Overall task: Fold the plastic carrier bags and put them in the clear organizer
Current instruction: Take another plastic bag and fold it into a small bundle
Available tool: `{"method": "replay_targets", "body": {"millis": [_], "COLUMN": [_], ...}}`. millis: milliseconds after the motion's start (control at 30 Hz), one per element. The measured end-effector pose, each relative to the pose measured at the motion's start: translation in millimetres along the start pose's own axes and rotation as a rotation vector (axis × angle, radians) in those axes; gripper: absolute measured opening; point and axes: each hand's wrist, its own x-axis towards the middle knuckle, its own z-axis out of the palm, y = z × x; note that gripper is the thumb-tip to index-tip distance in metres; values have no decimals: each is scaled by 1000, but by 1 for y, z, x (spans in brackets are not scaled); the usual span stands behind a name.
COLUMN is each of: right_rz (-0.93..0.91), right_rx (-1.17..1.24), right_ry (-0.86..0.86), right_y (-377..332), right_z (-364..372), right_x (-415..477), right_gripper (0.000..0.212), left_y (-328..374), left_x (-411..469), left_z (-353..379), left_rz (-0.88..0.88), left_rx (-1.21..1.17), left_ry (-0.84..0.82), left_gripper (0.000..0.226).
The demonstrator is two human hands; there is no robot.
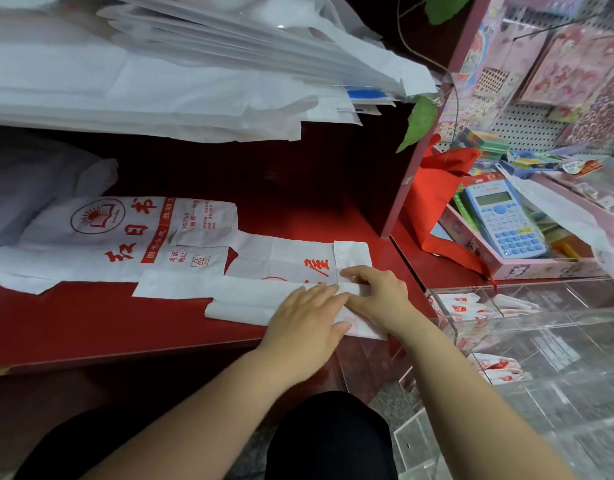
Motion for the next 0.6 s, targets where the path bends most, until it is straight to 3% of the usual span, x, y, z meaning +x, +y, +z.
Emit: {"method": "replay_targets", "body": {"millis": [67, 133, 233, 300, 367, 500, 600], "right_rz": [-14, 2, 77, 193, 239, 277, 335], "right_rx": [20, 186, 362, 297, 215, 166, 20], "right_ry": [-10, -11, 129, 159, 68, -23, 43], "right_y": [2, 5, 20, 26, 25, 14, 13], "right_z": [0, -5, -17, -22, -22, -22, -23], "right_x": [1, 4, 13, 19, 24, 32, 38], "right_gripper": [38, 37, 34, 28, 18, 30, 25], "left_y": [3, 1, 0, -1, -4, -14, -22], "left_x": [2, 2, 2, 4, 9, 17, 23], "left_z": [7, 10, 9, 7, 7, 3, -1], "left_rz": [-37, -17, 18, 28, 24, 22, 31], "left_rx": [31, 148, 220, 219, 218, 192, 143], "left_ry": [-41, -104, -189, -224, -251, -256, -231], "left_gripper": [56, 62, 68, 68, 68, 70, 70]}}
